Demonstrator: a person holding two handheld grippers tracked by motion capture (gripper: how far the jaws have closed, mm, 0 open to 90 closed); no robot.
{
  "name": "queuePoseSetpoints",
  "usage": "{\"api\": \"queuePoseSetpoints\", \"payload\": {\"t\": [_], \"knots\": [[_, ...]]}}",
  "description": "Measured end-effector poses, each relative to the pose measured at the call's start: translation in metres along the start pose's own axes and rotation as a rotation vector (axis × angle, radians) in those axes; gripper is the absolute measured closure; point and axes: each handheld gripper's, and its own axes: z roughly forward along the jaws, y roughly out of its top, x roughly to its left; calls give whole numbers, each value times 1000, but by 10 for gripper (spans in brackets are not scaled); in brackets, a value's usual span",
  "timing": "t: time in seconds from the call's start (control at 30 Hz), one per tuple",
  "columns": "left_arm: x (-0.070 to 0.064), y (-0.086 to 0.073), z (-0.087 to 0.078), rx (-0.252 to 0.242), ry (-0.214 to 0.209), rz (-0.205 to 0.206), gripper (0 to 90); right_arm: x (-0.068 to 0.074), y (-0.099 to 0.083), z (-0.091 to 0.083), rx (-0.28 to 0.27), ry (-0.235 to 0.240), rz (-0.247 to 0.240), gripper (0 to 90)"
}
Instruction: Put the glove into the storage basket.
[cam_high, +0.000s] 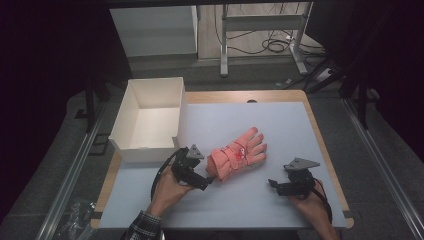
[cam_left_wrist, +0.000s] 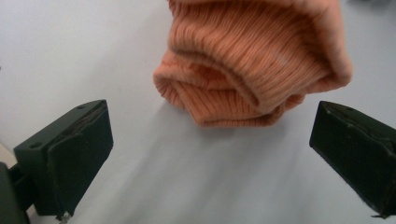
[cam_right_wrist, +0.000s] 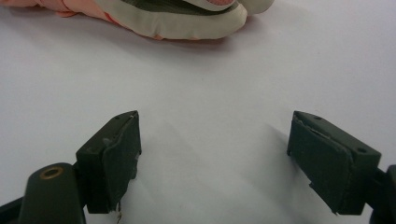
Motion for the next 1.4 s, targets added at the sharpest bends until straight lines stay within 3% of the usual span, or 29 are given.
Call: {"api": "queuePoseSetpoints", "payload": {"t": [0.47,0.8,1.0,1.3,1.4], "knots": [[-7,43,-5,30,-24,62,0,0,0,0,-1,1,1,178],[-9,73,10,64,-26,101,0,0,0,0,-1,2,1,178],[-10,79,29,90,-28,115,0,0,0,0,-1,2,2,178],[-11,73,54,132,-53,121,0,0,0,0,-2,2,1,178],[-12,70,62,159,-33,132,0,0,0,0,-2,1,0,178]]}}
